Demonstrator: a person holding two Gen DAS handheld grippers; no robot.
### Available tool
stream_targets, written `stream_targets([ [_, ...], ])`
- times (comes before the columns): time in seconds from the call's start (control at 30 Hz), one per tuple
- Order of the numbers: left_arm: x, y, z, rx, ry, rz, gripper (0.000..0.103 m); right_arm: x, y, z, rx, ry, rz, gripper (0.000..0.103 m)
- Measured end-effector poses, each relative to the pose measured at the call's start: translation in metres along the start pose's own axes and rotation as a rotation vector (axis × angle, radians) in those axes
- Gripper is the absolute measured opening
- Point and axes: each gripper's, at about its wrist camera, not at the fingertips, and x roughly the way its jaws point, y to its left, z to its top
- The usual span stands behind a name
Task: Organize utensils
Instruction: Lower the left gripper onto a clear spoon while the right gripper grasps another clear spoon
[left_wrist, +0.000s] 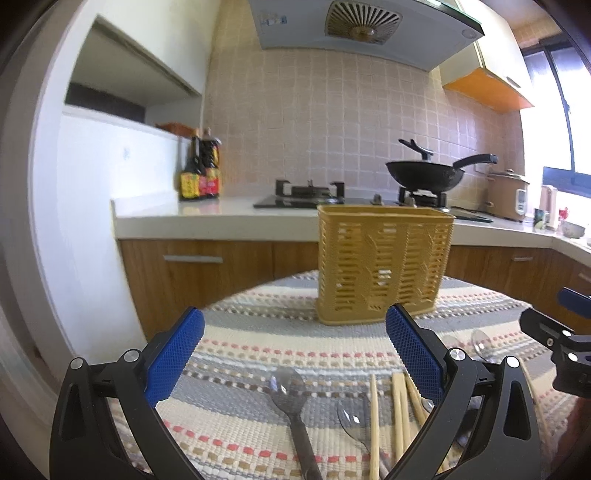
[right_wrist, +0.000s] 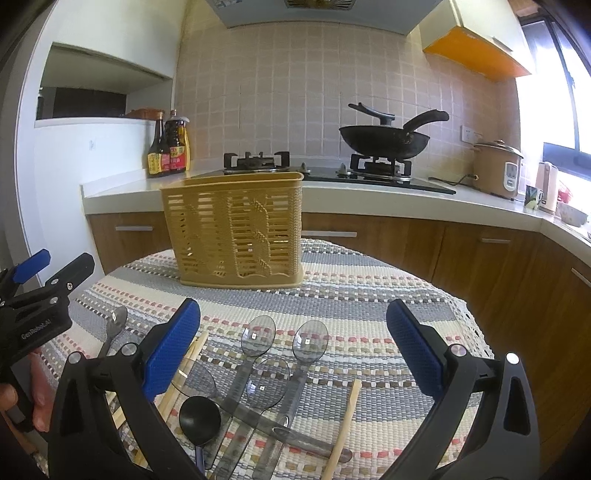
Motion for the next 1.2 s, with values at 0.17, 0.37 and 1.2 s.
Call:
stream_targets([
  [0.17, 0.02, 0.027, 0.017, -0.07, 0.236, -0.149, 0.095, 0.012, 0.01, 0.014, -0.15, 0.152, -0.093, 0.097],
  [0.37, 0.048, 0.06, 0.032, -0.167, 0.505, -0.263, 0.086, 0.04, -0.011, 0.031, -0.048, 0.383, 0.008, 0.096],
  [1.2, 0.151, 0.043, -0.006, -0.209, 0.886, -0.185, 0.065, 0.15, -0.028, 0.011, 0.048, 0.871, 0.049, 0.038],
])
